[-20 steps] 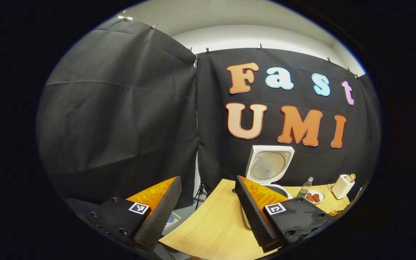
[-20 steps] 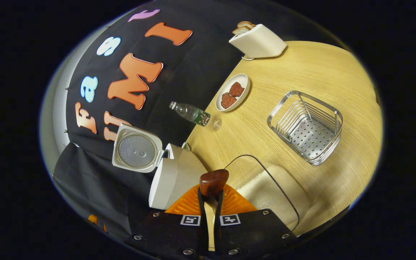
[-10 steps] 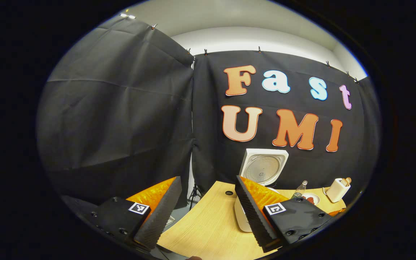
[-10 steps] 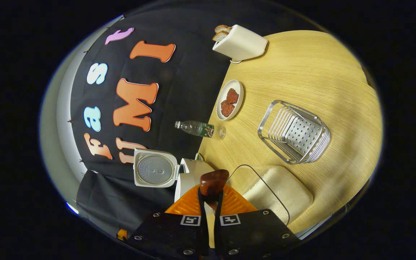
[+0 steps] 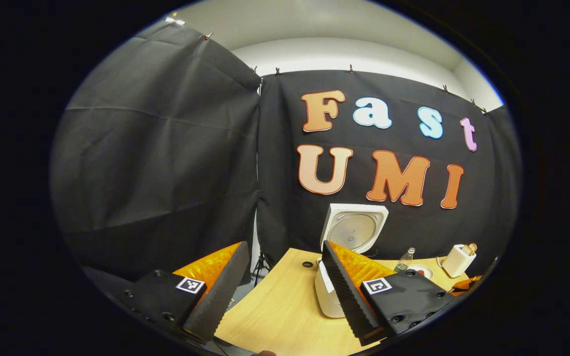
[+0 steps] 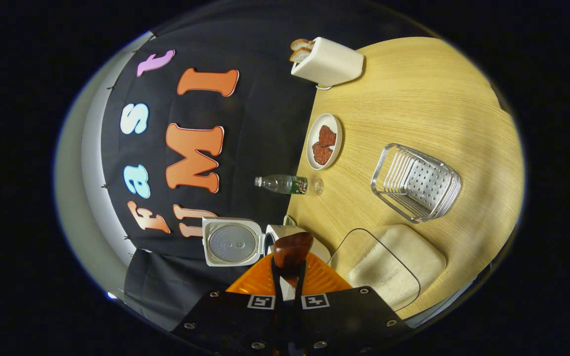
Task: Close the left gripper, press the button to open the rice cooker; take a wooden spoon from the chopstick holder with the right hand, scoop a spoonful of rice and pour it into the rice cooker, then put the wooden spoon back into the chopstick holder.
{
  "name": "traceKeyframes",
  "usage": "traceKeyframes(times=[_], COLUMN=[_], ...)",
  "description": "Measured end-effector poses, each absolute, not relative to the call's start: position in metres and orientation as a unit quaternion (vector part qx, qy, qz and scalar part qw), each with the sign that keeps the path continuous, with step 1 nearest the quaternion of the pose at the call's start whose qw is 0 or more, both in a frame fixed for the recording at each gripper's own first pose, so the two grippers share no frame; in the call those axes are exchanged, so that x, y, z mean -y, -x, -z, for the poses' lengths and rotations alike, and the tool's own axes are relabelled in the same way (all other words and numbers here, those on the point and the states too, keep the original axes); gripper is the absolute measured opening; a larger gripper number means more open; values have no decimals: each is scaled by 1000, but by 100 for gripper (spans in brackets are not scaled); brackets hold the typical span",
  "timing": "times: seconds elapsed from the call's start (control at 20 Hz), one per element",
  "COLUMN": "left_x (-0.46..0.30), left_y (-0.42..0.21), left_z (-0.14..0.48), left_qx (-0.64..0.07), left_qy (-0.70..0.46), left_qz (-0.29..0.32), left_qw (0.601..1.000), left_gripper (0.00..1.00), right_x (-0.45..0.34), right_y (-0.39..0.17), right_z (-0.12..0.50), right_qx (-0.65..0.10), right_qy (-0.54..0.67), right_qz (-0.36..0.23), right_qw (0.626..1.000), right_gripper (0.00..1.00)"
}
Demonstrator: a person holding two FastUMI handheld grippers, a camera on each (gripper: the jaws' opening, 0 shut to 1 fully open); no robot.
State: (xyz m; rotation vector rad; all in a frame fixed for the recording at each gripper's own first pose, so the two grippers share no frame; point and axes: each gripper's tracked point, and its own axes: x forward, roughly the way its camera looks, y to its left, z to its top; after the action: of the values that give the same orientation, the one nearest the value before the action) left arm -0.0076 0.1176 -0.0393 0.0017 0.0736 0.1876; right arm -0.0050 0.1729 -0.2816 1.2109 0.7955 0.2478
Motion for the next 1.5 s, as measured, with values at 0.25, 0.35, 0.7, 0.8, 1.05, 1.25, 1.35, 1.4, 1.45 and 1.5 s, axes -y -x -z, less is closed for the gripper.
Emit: traceKeyframes(times=[0.25, 0.35, 0.7, 0.8, 1.05, 1.25, 1.35, 1.4, 1.45, 1.5], left_x=[-116, -114, -115, -120, -130, -140, -146, -149, -150, -152], left_y=[11, 13, 14, 12, 7, 3, 3, 2, 1, 1], left_z=[36, 31, 25, 26, 31, 32, 33, 33, 34, 35], left_qx=[-38, -36, -37, -41, -43, -46, -46, -47, -47, -48], left_qy=[-3, -4, -10, -8, -1, -3, -2, -3, -4, -4], left_qz=[-88, -82, -80, -82, -90, -101, -106, -109, -111, -113], left_qw=[995, 996, 996, 996, 995, 994, 993, 993, 993, 992], left_gripper=[100, 100, 100, 100, 100, 100, 100, 100, 100, 100], right_x=[-188, -199, -246, -261, -295, -323, -338, -345, -352, -360], right_y=[-9, -17, -55, -70, -107, -135, -148, -155, -159, -165], right_z=[251, 240, 201, 193, 171, 155, 147, 144, 138, 135], right_qx=[-351, -347, -332, -326, -312, -300, -291, -285, -282, -277], right_qy=[-559, -559, -577, -571, -560, -534, -520, -515, -509, -502], right_qz=[-126, -132, -158, -161, -168, -174, -179, -180, -182, -186], right_qw=[741, 742, 729, 736, 749, 771, 783, 788, 793, 798], right_gripper=[5, 5, 5, 5, 5, 5, 5, 5, 5, 5])
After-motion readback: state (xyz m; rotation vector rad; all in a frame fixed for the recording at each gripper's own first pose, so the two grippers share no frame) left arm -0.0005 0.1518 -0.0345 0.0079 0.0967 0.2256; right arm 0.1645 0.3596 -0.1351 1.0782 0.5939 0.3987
